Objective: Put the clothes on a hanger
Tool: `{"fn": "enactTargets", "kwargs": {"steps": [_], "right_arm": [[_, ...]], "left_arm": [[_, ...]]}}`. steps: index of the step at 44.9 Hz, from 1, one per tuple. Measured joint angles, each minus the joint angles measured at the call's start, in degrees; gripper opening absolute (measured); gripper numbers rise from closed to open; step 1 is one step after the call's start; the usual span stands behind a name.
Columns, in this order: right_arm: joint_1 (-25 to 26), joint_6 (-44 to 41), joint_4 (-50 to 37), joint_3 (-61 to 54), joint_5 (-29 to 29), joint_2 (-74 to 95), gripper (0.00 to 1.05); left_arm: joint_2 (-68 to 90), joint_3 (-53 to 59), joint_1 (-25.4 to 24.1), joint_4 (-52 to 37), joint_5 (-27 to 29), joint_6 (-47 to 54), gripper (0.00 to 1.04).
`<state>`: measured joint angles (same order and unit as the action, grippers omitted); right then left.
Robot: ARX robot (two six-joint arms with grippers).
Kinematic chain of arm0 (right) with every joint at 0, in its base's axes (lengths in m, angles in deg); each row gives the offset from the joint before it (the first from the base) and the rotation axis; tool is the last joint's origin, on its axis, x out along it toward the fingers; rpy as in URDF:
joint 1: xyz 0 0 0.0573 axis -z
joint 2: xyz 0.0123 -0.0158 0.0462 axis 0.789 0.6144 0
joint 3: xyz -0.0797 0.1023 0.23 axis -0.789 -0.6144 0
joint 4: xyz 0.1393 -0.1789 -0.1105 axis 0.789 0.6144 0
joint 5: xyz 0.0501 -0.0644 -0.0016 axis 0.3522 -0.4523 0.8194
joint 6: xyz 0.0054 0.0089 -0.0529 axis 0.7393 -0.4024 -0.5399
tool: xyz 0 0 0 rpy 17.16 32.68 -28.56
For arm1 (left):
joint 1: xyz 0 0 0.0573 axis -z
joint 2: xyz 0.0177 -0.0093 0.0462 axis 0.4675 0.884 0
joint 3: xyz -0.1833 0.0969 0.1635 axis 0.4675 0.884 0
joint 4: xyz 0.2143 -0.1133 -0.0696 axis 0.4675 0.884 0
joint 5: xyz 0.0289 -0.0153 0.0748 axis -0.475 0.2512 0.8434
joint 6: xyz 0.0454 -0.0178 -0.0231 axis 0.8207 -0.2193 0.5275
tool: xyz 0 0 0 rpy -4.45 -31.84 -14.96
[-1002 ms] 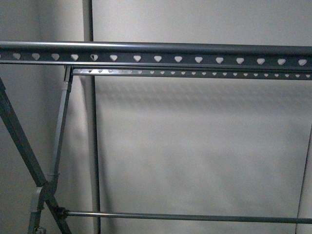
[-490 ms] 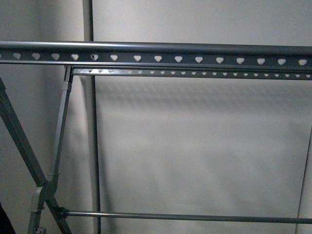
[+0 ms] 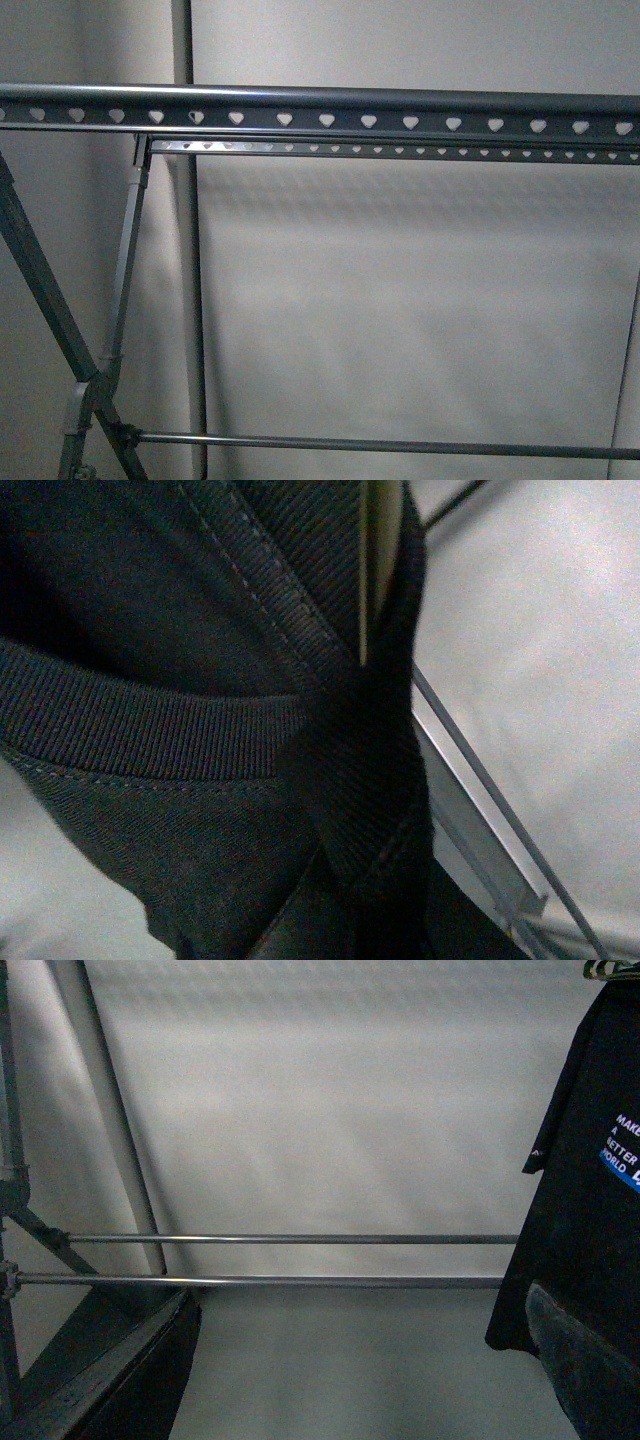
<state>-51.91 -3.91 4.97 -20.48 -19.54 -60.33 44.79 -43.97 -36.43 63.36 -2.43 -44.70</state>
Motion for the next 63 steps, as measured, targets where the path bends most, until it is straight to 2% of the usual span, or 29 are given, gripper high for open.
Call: {"fn": "enactTargets", "kwargs": {"steps": [6, 12, 17, 20, 22, 26, 34, 40, 47, 63], "right_arm": [[0.0, 0.0, 0.0, 0.0, 0.0, 0.0, 0.97], [0.0, 0.0, 0.0, 0.0, 0.0, 0.0, 0.97], [0.0, 0.0, 0.0, 0.0, 0.0, 0.0, 0.97], [0.0, 0.0, 0.0, 0.0, 0.0, 0.0, 0.97], [0.0, 0.0, 0.0, 0.0, 0.0, 0.0, 0.97], [0.0, 0.0, 0.0, 0.0, 0.0, 0.0, 0.97], [0.0, 0.0, 0.0, 0.0, 0.0, 0.0, 0.97], [0.0, 0.0, 0.0, 0.0, 0.0, 0.0, 0.97], [0.0, 0.0, 0.0, 0.0, 0.0, 0.0, 0.97], [0.0, 0.0, 0.0, 0.0, 0.0, 0.0, 0.97]], "left_arm": [[-9.9, 6.8, 0.2, -0.5, -11.9, 9.7, 0.05], [-16.2, 9.4, 0.2, 2.4, -21.6, 16.8, 0.04], [-20.8, 9.5, 0.8, 11.3, -35.3, 30.0, 0.04], [-20.9, 7.9, 1.4, 21.3, -45.2, 41.6, 0.04], [-19.9, 6.2, 1.9, 27.8, -48.4, 49.3, 0.04], [-14.8, 0.3, 2.9, 37.5, -49.2, 69.2, 0.04], [-3.3, -11.7, 5.0, 41.4, -46.2, 101.3, 0.04], [1.0, -16.3, 8.2, 43.0, -46.6, 115.5, 0.04], [2.5, -17.5, 12.0, 35.7, -46.7, 122.0, 0.04], [2.5, -17.6, 12.3, 35.3, -46.7, 124.1, 0.04]]}}
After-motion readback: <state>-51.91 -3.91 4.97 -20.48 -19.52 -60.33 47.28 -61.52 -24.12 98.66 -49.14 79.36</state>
